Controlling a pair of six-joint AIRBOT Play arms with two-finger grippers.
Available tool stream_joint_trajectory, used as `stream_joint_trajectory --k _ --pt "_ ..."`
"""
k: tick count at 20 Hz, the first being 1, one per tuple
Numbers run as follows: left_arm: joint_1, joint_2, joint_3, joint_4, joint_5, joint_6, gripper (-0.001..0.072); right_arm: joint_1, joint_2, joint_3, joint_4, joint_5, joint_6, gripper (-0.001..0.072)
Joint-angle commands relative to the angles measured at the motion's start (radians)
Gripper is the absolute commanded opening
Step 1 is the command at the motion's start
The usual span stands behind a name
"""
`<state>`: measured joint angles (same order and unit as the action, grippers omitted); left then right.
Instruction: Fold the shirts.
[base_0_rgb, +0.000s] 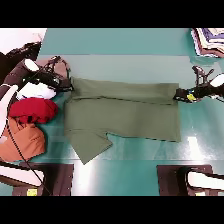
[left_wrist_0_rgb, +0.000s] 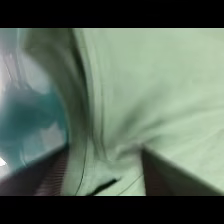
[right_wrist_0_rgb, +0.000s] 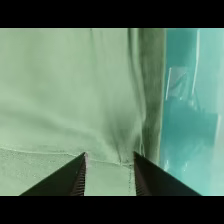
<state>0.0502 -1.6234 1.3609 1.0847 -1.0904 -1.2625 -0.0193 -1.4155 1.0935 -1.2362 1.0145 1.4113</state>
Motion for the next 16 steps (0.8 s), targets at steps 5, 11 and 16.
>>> stream_joint_trajectory --k 5,11,16 --pt "0.105 0.156 -0.105 0.036 -0.22 -0.079 0.0499 -0.055 0.134 0.026 0.008 0.188 0.019 0.0347" --pt "0.119 0.525 -0.633 0.043 -0.22 -0.1 0.0499 -0.146 0.369 -0.129 0.014 0.22 0.015 0.0347" --pt "0.119 0.647 -0.911 -0.066 -0.187 -0.097 0.0499 -0.168 0.441 -0.156 0.014 0.219 0.015 0.0346"
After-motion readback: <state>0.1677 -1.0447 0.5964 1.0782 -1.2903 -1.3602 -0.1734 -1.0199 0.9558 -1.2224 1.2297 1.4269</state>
